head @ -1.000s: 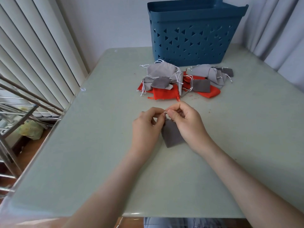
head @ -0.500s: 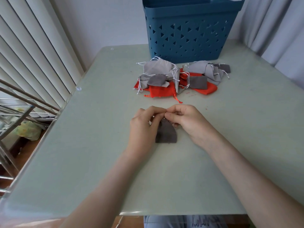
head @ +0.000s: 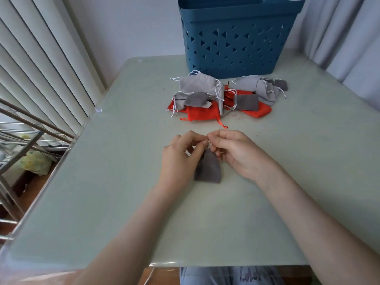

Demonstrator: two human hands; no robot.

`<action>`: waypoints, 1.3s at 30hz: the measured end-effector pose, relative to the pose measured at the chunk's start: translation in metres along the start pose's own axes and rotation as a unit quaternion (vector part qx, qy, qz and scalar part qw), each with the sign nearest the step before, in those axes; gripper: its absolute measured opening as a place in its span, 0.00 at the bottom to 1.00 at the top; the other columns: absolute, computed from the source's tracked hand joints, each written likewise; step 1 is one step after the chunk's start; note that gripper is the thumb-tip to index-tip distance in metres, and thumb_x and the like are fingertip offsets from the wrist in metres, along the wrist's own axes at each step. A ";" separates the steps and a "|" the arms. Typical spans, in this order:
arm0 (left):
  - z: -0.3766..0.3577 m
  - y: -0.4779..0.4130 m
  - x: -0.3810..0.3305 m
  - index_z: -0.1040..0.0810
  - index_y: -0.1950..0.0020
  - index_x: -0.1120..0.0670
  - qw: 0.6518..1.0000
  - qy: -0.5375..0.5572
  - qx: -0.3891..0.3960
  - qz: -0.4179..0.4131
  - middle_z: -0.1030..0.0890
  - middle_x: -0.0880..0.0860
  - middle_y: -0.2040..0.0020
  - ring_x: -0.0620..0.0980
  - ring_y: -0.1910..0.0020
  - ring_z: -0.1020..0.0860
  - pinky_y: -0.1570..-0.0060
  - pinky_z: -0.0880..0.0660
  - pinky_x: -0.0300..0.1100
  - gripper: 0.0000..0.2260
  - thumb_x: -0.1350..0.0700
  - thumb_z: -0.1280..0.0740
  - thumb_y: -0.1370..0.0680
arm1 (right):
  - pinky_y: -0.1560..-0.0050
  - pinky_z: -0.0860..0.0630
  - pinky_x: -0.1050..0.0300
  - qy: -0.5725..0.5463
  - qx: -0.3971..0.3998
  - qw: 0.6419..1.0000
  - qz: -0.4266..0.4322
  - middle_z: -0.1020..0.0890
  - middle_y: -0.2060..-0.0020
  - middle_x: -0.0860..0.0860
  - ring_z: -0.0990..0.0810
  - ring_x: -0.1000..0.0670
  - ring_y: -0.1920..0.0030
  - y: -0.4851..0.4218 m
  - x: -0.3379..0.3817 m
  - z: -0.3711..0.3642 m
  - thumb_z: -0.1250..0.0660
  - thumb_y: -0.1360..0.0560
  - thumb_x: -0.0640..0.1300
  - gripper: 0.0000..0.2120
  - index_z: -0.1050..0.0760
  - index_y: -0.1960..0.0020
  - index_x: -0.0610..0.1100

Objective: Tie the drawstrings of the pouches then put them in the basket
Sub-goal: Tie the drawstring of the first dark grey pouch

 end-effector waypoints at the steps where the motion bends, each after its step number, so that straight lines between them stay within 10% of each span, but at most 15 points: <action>1: 0.000 0.000 0.000 0.22 0.59 0.44 1.000 0.002 0.000 -0.001 0.19 0.51 0.60 0.41 0.64 0.25 0.62 0.32 0.30 0.08 0.58 0.30 0.26 | 0.68 0.33 0.66 -0.001 0.003 1.000 -0.003 0.25 0.73 0.52 0.30 0.56 0.71 0.000 0.000 -0.001 0.38 0.22 0.37 0.07 0.24 0.58 0.41; 8: -0.001 0.002 -0.007 0.25 0.59 0.46 1.000 0.015 0.007 -0.020 0.20 0.40 0.63 0.46 0.61 0.23 0.61 0.30 0.34 0.09 0.60 0.32 0.24 | 0.66 0.35 0.62 0.038 -0.010 0.999 -0.003 0.26 0.73 0.52 0.32 0.55 0.70 -0.001 -0.001 0.000 0.38 0.22 0.37 0.09 0.24 0.59 0.41; 29: -0.026 -0.003 0.031 0.22 0.57 0.55 0.953 0.227 0.090 0.178 0.24 0.59 0.63 0.51 0.61 0.27 0.55 0.31 0.44 0.03 0.60 0.33 0.23 | 0.59 0.34 0.69 0.291 -0.101 0.926 0.219 0.25 0.63 0.55 0.29 0.62 0.64 0.010 0.040 -0.001 0.35 0.24 0.38 0.03 0.24 0.57 0.42; 39: -0.007 -0.005 0.030 0.21 0.59 0.53 0.987 0.097 0.024 0.129 0.19 0.49 0.66 0.44 0.65 0.22 0.60 0.27 0.36 0.05 0.61 0.33 0.25 | 0.59 0.31 0.63 0.239 -0.019 0.968 0.080 0.20 0.65 0.53 0.25 0.58 0.64 -0.003 0.006 -0.007 0.32 0.25 0.41 0.05 0.22 0.59 0.47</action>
Point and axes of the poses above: each hand's wrist, its own y-axis away from the middle knuckle, its own z-axis out of the back of the hand, x = y × z, the point moved 10 cm from there along -y, towards the middle knuckle
